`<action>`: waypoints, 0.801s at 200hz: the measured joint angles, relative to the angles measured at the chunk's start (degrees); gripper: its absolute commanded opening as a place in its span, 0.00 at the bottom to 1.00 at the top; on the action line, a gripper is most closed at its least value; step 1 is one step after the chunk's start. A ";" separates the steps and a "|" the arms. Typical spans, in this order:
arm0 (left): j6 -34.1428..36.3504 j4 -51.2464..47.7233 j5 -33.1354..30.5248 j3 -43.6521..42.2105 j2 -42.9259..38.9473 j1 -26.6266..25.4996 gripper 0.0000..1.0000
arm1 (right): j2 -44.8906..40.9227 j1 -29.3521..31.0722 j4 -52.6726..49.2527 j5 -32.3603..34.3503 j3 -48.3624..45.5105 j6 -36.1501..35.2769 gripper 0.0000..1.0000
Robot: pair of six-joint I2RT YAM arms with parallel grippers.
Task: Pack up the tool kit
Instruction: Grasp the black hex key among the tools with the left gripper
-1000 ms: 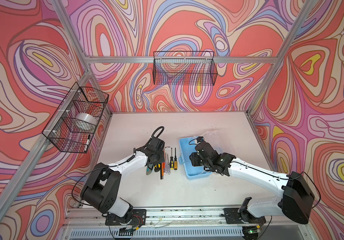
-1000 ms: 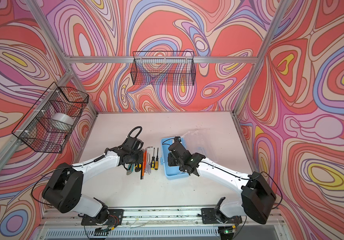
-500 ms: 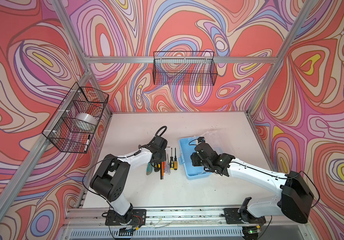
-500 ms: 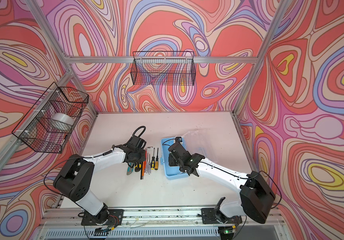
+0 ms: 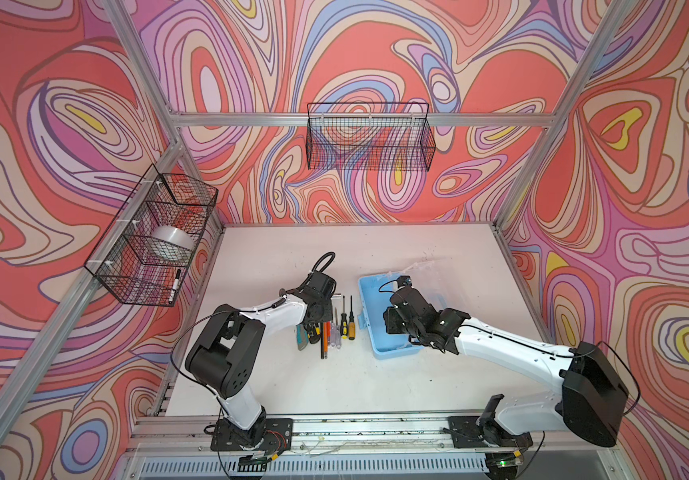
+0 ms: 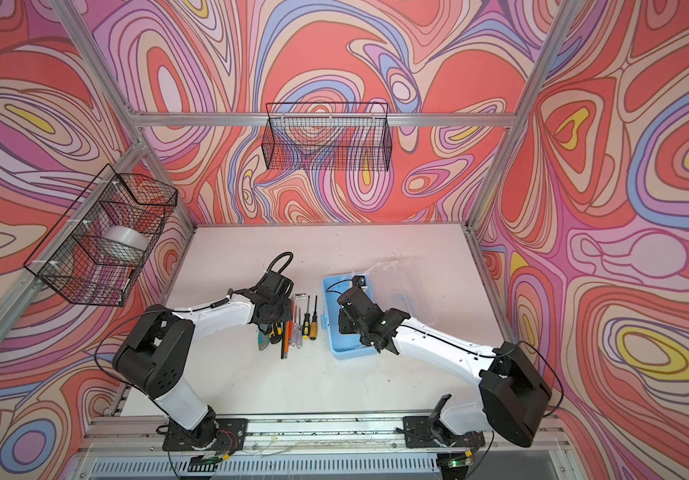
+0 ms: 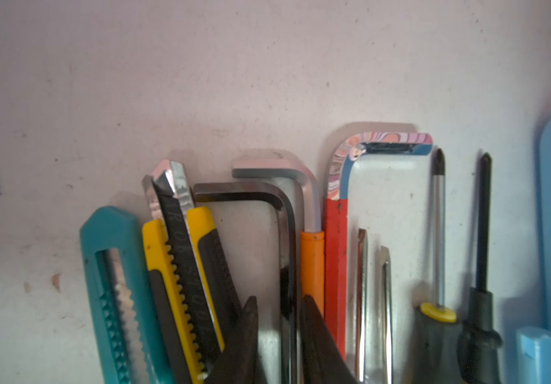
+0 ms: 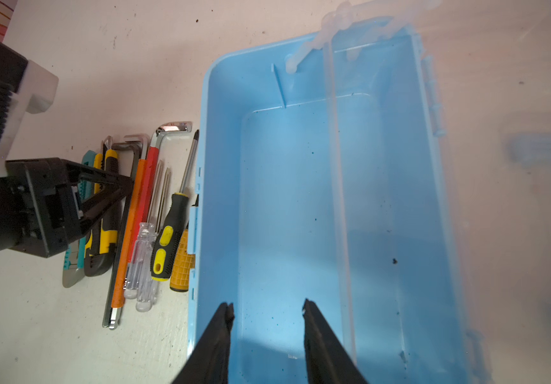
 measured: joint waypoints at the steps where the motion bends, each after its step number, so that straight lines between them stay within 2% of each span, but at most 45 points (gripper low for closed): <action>1: 0.07 0.00 -0.02 0.00 0.00 0.00 0.21 | 0.00 0.00 0.02 0.04 0.00 -0.02 0.37; 66: 0.66 -0.04 -0.37 0.22 1.49 0.00 0.19 | 0.07 0.00 0.09 0.66 0.00 -0.04 0.36; 91: 0.72 -0.07 -0.46 0.55 1.90 0.00 0.14 | 0.07 0.00 0.20 0.68 0.00 -0.04 0.36; 118: 0.74 0.00 -0.37 0.81 2.19 0.00 0.13 | 0.07 0.00 0.48 0.68 -0.07 -0.07 0.35; 160: 0.92 -0.02 -0.22 1.07 2.40 0.00 0.19 | 0.07 0.00 1.53 0.17 -0.96 -0.04 0.35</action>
